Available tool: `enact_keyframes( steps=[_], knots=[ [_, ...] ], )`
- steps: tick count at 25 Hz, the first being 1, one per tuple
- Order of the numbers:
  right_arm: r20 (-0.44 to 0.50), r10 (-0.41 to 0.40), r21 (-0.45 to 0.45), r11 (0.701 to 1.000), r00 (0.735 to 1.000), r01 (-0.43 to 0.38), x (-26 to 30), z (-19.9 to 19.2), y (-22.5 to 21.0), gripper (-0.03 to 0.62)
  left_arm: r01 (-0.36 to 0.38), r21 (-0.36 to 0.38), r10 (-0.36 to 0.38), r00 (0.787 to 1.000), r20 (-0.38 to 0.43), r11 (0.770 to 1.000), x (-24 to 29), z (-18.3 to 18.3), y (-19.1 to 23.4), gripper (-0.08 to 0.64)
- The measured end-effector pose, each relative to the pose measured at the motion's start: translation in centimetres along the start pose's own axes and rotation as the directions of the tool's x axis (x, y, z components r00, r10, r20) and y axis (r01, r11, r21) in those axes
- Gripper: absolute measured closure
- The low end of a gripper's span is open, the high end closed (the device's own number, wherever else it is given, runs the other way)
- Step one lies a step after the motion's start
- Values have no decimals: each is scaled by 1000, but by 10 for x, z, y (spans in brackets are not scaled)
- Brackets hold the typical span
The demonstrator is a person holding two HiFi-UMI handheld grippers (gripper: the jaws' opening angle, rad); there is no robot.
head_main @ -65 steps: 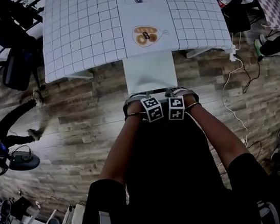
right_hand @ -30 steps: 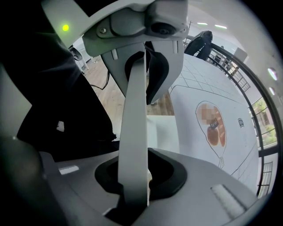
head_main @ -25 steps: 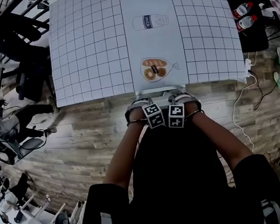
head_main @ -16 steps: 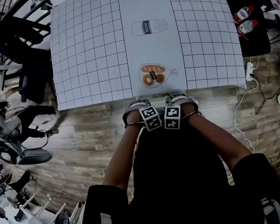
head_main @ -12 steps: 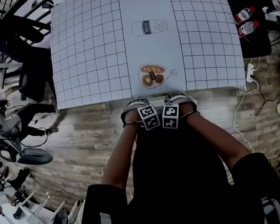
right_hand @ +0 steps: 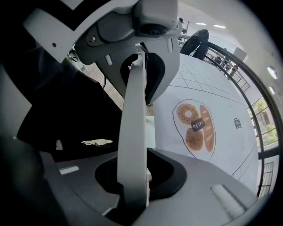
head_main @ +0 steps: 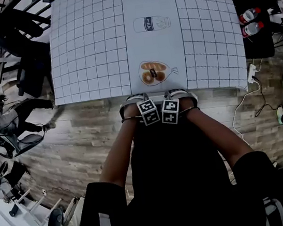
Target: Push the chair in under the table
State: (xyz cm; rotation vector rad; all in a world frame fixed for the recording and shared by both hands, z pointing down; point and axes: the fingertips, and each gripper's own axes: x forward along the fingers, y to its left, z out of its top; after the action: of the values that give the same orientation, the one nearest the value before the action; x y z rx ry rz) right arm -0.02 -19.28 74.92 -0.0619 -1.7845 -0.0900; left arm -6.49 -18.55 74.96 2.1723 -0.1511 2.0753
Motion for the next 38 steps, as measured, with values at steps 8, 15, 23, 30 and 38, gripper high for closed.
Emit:
enact_keyframes(
  steps=[8, 15, 23, 30, 38],
  knots=[
    [-5, 1, -8, 1000, 1000, -1, -2, -3, -8, 517, 17, -30, -17, 1000, 17, 999, -2, 3, 8, 466],
    [-7, 3, -7, 1000, 1000, -3, 0, -4, -17, 516, 20, -28, -20, 1000, 18, 999, -1, 5, 16, 466],
    [-8, 5, -3, 1000, 1000, -5, -1, -4, -18, 517, 44, -34, -43, 998, 36, 998, -1, 6, 17, 463],
    [9, 106, 46, 993, 994, -106, 0, -3, -13, 449, 83, -12, -82, 995, 56, 996, 0, 6, 17, 459],
    [-4, 24, 44, 999, 1000, -24, -17, -5, -17, 498, 5, -88, 5, 994, 111, 996, -9, 10, 16, 449]
  ],
)
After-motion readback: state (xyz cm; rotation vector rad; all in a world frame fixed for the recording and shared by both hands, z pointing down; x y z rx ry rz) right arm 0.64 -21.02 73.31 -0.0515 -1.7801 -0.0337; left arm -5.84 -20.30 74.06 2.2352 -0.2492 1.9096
